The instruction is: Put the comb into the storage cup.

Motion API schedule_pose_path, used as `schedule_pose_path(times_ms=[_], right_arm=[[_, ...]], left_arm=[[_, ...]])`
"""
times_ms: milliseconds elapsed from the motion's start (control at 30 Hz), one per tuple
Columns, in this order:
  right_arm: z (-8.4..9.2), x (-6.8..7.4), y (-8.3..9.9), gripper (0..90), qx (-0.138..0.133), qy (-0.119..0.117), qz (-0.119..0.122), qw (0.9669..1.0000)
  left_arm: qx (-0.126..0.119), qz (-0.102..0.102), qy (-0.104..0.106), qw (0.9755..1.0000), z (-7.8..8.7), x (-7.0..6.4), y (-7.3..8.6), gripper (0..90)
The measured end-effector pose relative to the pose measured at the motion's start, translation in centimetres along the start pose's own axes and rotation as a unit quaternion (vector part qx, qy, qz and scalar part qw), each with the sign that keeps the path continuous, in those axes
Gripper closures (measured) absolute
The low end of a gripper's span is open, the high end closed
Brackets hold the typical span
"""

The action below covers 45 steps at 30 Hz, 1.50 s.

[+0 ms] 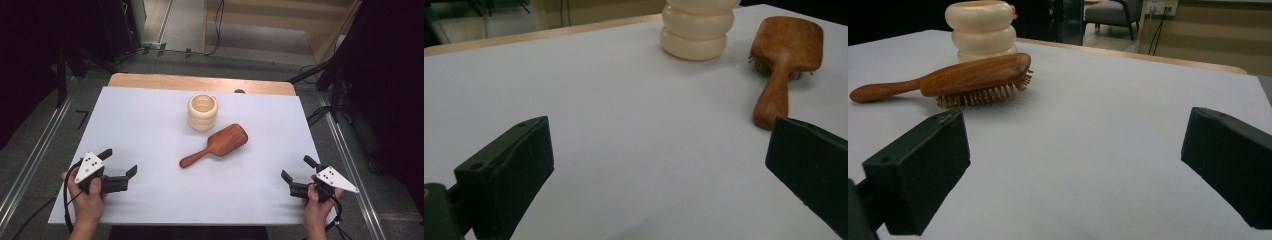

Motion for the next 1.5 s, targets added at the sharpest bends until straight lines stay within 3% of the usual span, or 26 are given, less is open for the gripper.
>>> schedule_pose_path(times_ms=[300, 900, 1500], right_arm=[[0.0, 0.0, 0.0, 0.0, -0.001, -0.004, 0.000, 1.0000], [-0.1, 0.2, 0.0, 0.0, 0.004, -0.009, 0.003, 0.9999], [-0.2, 0.2, 0.0, 0.0, 0.008, -0.012, 0.007, 0.9999]], left_arm=[[0.001, -0.010, 0.023, 0.9997, -1.6, -1.5, -2.3, 0.0], [0.009, -0.037, 0.045, 0.9983, -5.4, -4.1, -7.0, 0.0], [0.043, -0.059, 0.075, 0.9945, -9.4, -6.8, -9.3, 0.0]])
Point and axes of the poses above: each handheld gripper's, and its own axes: z roughly backward along the jaws, y roughly out of its underside, x roughly to its left, the point moved 1 cm from there along -z, roughly forward along the jaws, and after that the axes turned 3 degrees about -y, right-handed, at the moved point
